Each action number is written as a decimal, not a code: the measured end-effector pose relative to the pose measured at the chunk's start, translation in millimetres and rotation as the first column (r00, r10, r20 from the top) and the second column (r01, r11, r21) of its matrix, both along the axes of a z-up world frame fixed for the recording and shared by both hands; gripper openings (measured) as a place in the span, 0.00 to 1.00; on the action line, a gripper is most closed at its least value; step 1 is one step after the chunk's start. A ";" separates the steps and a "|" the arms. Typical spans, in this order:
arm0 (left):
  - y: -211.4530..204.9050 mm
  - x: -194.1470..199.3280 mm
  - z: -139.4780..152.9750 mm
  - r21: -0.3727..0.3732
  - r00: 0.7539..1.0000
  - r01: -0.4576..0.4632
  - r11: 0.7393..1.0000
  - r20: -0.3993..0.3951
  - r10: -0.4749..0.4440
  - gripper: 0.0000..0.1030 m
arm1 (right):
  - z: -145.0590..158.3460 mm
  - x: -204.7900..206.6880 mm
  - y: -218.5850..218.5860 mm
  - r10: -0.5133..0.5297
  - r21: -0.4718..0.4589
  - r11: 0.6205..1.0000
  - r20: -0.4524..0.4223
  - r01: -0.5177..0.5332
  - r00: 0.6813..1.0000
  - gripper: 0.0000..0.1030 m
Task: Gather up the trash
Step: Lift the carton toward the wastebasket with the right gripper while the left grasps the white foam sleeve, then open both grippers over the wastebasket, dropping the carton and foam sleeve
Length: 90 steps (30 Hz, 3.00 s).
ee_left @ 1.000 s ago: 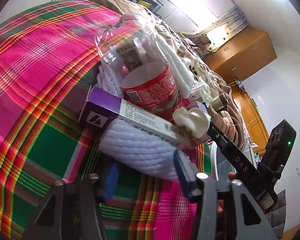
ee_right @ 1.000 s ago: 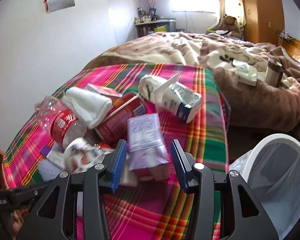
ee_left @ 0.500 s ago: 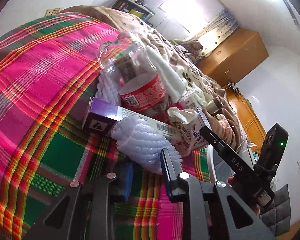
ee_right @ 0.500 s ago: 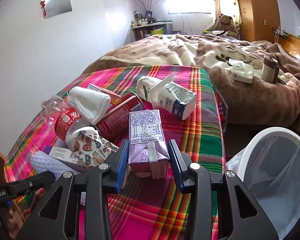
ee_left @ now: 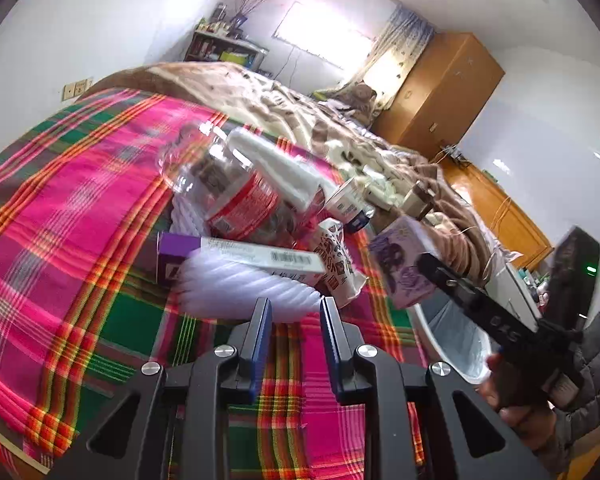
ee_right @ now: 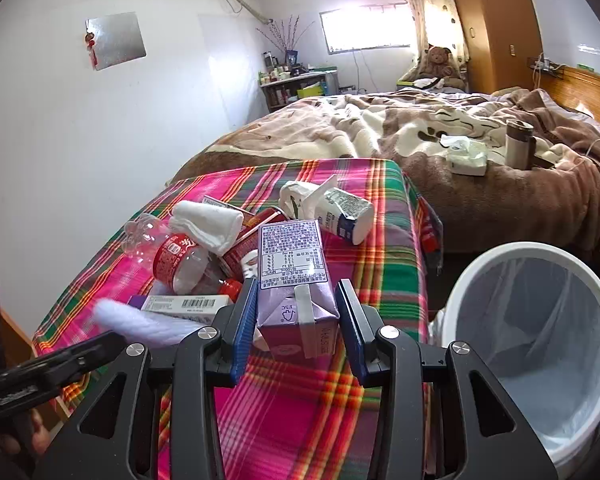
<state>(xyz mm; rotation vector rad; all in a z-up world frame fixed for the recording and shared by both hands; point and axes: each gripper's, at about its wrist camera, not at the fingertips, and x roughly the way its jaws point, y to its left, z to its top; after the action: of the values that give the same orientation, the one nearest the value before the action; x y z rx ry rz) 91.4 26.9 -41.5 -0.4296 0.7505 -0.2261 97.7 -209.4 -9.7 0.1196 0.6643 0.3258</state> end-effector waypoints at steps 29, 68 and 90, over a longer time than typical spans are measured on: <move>-42.9 29.6 -26.1 0.562 0.934 0.335 0.757 -0.092 -0.345 0.62 | -13.7 -7.4 -15.2 -0.040 0.038 0.998 -0.031 0.041 0.999 0.40; -116.7 -8.9 49.7 0.397 0.904 0.333 0.855 0.123 -0.409 0.12 | 16.9 -48.1 -74.1 -0.235 0.052 0.972 0.090 0.231 0.968 0.40; -245.5 50.2 33.9 0.300 0.829 0.515 0.803 0.065 -0.556 0.12 | -13.4 -34.1 -149.7 -0.442 -0.056 0.896 -0.006 0.441 0.897 0.40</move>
<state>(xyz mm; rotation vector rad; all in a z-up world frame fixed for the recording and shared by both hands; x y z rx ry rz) 141.6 -218.5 -7.6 0.0774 0.7283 -0.6772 63.6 -359.1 -23.1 0.2188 0.6436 -0.1328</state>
